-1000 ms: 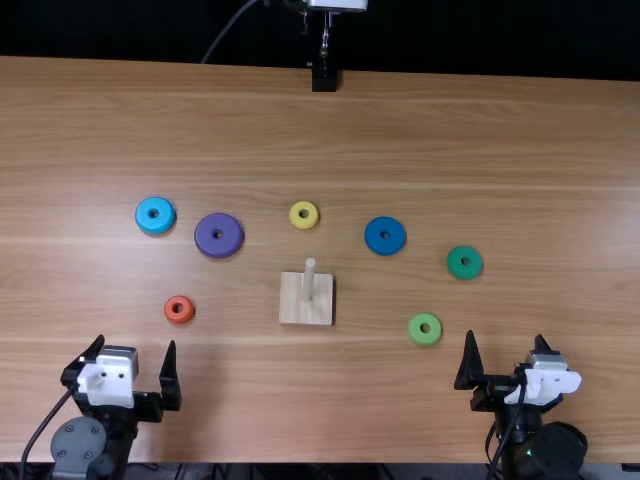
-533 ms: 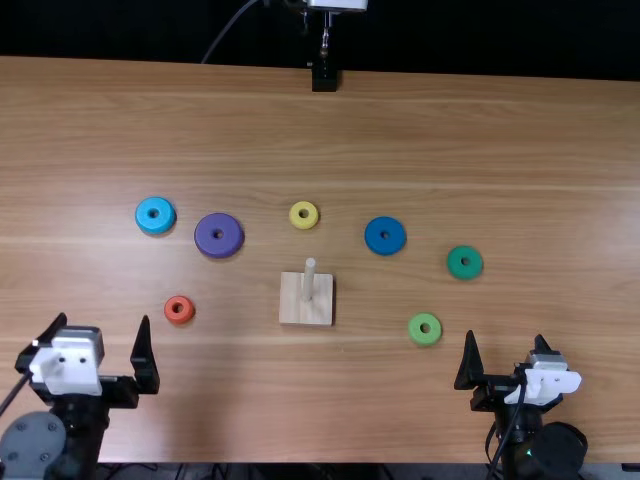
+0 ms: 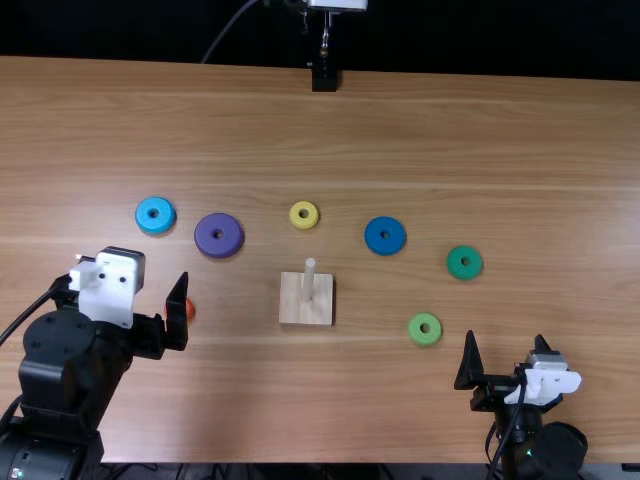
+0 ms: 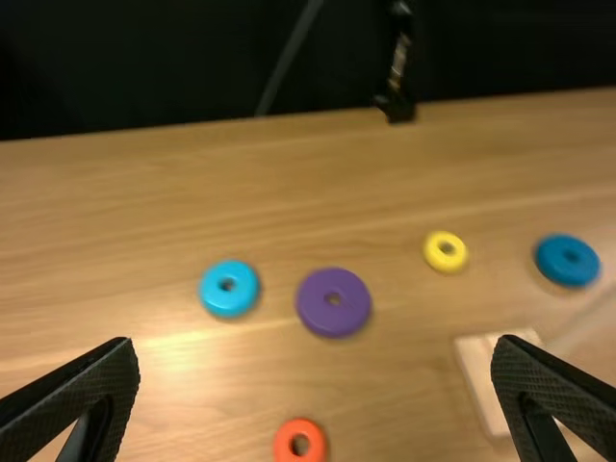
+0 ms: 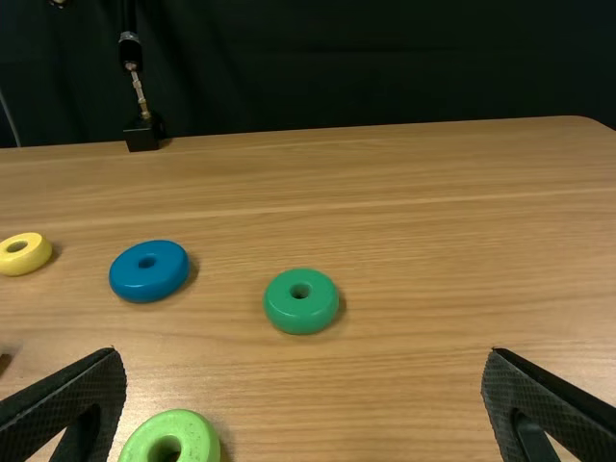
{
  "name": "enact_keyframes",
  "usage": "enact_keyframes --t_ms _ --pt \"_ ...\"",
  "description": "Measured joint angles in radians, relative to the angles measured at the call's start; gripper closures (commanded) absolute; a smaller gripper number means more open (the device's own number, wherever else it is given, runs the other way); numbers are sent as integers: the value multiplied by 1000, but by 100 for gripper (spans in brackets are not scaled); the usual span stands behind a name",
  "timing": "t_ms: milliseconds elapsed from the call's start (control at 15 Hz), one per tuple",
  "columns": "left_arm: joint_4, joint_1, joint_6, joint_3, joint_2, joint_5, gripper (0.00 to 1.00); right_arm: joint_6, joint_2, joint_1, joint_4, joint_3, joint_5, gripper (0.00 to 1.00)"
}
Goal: Build the Hanoi tower: stack the rings onto the peg from bottom to top in this color order: purple, dark blue, light blue, dark green, light green, yellow, orange.
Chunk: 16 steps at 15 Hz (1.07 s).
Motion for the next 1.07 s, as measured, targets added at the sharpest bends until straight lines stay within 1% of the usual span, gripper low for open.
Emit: enact_keyframes --t_ms 67,267,333,667,733,800,867,1067 --pt "6 11 0 -2 -15 -1 0 0 0 0 0 0 0 0" --pt "5 126 1 -61 -201 -6 0 -1 0 0 0 0 0 0" --pt "11 131 1 -61 -231 -6 0 0 0 0 0 0 0 0" --pt "-6 131 1 -61 -235 -19 0 -1 0 0 0 0 0 0" --pt "-12 128 2 -61 -236 -21 0 -1 0 0 0 0 0 0" --pt "-13 115 2 -67 -250 -28 0 0 0 0 0 0 0 0" --pt "-16 105 2 -67 -271 -25 0 0 0 0 0 0 0 0" --pt "-18 107 8 -67 -258 -26 0 -1 0 0 0 0 0 0"
